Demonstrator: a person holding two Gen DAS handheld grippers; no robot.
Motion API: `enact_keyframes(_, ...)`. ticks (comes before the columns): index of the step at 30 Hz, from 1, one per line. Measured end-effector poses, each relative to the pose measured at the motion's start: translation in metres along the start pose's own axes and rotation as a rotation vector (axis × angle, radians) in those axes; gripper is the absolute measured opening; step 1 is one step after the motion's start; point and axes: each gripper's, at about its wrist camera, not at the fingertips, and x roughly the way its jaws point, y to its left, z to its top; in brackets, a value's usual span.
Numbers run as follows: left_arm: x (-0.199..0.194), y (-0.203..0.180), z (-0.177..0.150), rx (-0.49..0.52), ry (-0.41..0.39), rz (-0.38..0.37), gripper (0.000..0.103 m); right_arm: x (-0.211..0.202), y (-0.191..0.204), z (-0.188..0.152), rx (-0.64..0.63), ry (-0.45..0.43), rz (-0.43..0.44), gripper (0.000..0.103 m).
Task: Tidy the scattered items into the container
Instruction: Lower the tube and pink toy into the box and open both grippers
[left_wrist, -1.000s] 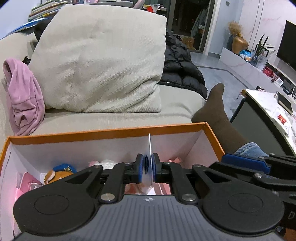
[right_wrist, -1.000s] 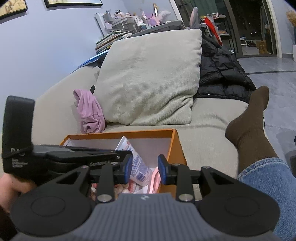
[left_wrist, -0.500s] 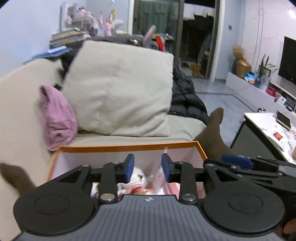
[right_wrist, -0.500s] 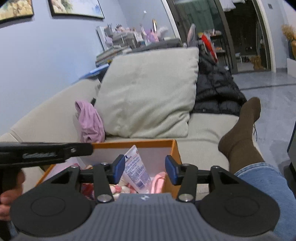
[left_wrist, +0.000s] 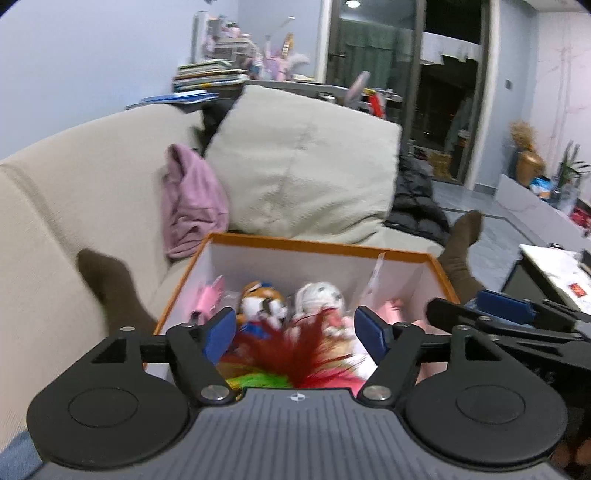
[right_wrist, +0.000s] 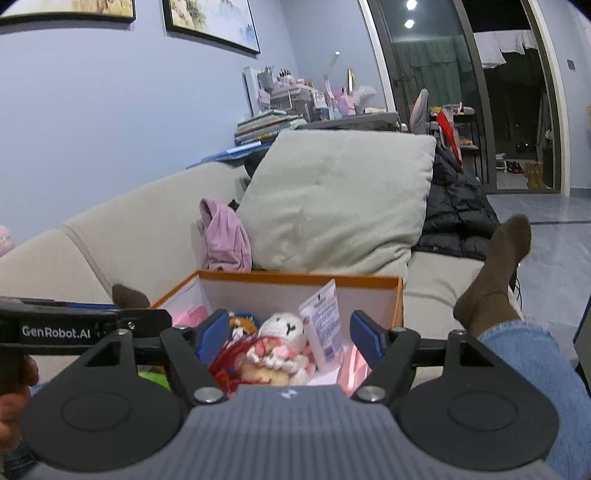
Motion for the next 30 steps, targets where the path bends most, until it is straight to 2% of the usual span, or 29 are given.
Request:
enact_keyframes(2, 0.002, 0.001, -0.008, 0.001, -0.007, 0.028, 0.085, 0.001, 0.002, -0.006, 0.001, 0.016, -0.005, 0.074)
enact_keyframes(7, 0.011, 0.011, -0.020, -0.027, 0.017, 0.030, 0.085, 0.011, 0.011, -0.015, -0.038, 0.051, -0.013, 0.074)
enact_keyframes(9, 0.014, 0.013, -0.024, -0.027, 0.017, 0.052, 0.085, 0.015, 0.014, -0.019, -0.046, 0.062, -0.014, 0.075)
enact_keyframes(20, 0.034, 0.015, -0.040, 0.003, 0.037, 0.101, 0.085, 0.039, 0.020, -0.032, -0.053, 0.139, -0.009, 0.077)
enact_keyframes(24, 0.038, 0.010, -0.044, 0.047, 0.030, 0.136, 0.086, 0.045, 0.019, -0.036, -0.053, 0.155, -0.027, 0.078)
enact_keyframes(30, 0.043, 0.005, -0.048, 0.093, 0.027, 0.187, 0.086, 0.048, 0.025, -0.041, -0.121, 0.149, -0.073, 0.078)
